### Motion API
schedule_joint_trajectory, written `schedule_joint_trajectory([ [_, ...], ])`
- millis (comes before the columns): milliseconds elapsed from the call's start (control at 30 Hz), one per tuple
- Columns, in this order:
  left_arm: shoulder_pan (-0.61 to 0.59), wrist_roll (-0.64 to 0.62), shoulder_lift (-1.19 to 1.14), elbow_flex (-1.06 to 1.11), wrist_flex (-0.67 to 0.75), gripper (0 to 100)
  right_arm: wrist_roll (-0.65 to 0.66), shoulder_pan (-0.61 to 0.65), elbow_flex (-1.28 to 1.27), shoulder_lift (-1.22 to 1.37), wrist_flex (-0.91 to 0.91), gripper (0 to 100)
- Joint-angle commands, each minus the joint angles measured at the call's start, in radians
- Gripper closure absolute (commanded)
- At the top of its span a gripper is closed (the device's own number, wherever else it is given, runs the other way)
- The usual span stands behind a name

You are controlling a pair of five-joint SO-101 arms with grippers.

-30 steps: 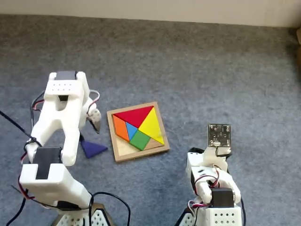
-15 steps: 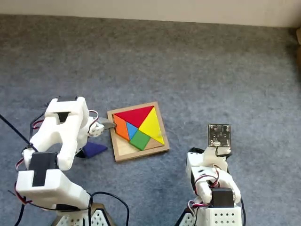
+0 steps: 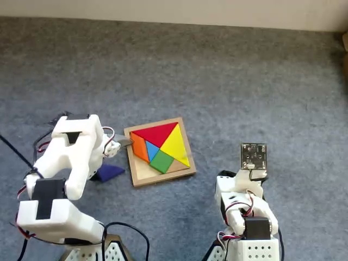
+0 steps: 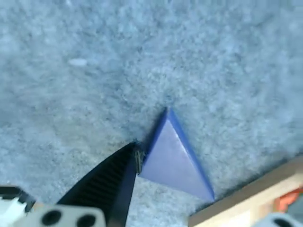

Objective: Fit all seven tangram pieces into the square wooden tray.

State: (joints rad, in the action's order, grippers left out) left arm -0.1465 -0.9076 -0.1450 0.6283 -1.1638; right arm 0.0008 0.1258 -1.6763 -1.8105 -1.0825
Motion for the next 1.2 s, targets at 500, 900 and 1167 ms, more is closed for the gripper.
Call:
schedule_joint_trajectory([
  [500,-0.028,0.005,0.013,-0.036,0.044,99,0.006,-0.010,-0.133,-0.015,-0.004,97.1],
  [900,-0.074,0.233,0.013,-0.329,-0.245,99,0.006,-0.010,-0.133,-0.015,-0.004,97.1],
  [1167,-0.051,0.236,0.015,-0.375,-0.393,99,0.006,-0.010,-0.133,-0.015,-0.004,97.1],
])
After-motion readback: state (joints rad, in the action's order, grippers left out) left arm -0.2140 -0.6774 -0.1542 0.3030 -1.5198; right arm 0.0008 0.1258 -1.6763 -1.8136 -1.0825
